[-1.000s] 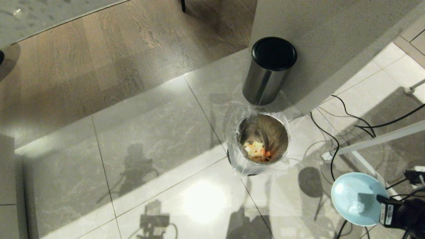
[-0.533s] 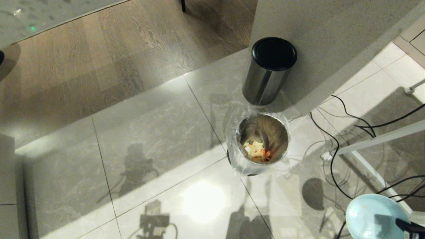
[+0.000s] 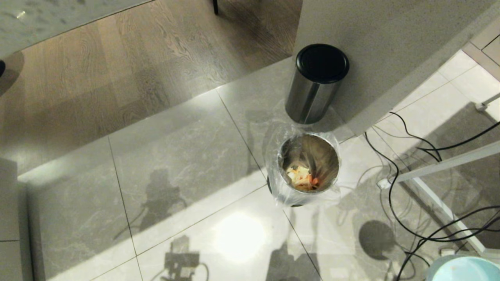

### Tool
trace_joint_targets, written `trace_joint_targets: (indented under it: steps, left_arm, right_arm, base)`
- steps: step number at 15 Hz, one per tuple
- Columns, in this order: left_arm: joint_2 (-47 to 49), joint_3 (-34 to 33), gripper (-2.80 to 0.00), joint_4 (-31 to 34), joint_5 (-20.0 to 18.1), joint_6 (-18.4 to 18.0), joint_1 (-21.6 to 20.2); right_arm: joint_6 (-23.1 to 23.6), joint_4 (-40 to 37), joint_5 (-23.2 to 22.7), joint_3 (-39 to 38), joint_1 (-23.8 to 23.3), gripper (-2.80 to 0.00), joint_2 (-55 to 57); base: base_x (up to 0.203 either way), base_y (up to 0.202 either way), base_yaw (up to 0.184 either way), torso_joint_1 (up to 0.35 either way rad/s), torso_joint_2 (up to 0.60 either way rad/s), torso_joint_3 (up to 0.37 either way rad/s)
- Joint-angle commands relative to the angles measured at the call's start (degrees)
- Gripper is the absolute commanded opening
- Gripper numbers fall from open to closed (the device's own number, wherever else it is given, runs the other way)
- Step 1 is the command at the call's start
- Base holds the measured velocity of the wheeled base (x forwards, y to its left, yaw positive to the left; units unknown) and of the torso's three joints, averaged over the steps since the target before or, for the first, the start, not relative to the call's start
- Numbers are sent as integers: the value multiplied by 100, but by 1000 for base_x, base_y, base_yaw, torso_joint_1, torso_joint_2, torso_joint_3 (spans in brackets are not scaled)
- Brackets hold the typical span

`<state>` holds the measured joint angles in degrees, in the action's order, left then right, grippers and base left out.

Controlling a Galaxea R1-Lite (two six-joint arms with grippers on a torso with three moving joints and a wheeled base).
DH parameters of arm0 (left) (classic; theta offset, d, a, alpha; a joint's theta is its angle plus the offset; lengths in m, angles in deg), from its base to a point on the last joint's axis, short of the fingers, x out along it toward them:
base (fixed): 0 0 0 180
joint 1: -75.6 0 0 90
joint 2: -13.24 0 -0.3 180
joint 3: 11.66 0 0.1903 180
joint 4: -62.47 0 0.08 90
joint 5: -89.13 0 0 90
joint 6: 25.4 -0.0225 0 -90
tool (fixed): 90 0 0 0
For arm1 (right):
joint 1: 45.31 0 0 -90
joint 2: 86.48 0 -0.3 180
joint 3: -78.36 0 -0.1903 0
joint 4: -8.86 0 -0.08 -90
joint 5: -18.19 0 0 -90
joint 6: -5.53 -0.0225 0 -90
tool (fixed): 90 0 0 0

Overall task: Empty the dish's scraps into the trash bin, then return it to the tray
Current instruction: Put the bowl back to the table

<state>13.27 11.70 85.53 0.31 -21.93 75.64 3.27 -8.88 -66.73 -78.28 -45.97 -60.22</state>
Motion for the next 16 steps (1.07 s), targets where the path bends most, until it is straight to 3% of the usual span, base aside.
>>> trace_joint_targets:
  steps: [1, 6, 16]
  left_arm:
    - [6, 0, -280, -5, 13, 4, 4]
    - [6, 0, -280, -5, 14, 4, 4]
    - [3, 0, -280, -5, 14, 4, 0]
  right_arm:
    - [33, -159, -78, 0, 27, -280, -1279]
    - [80, -234, -333, 0, 92, -280, -2541]
    - [-46, -228, -315, 0, 83, -280, -2625]
  base:
    - [0, 0, 0, 0, 0, 0]
    - [0, 0, 0, 0, 0, 0]
    - [0, 0, 0, 0, 0, 0]
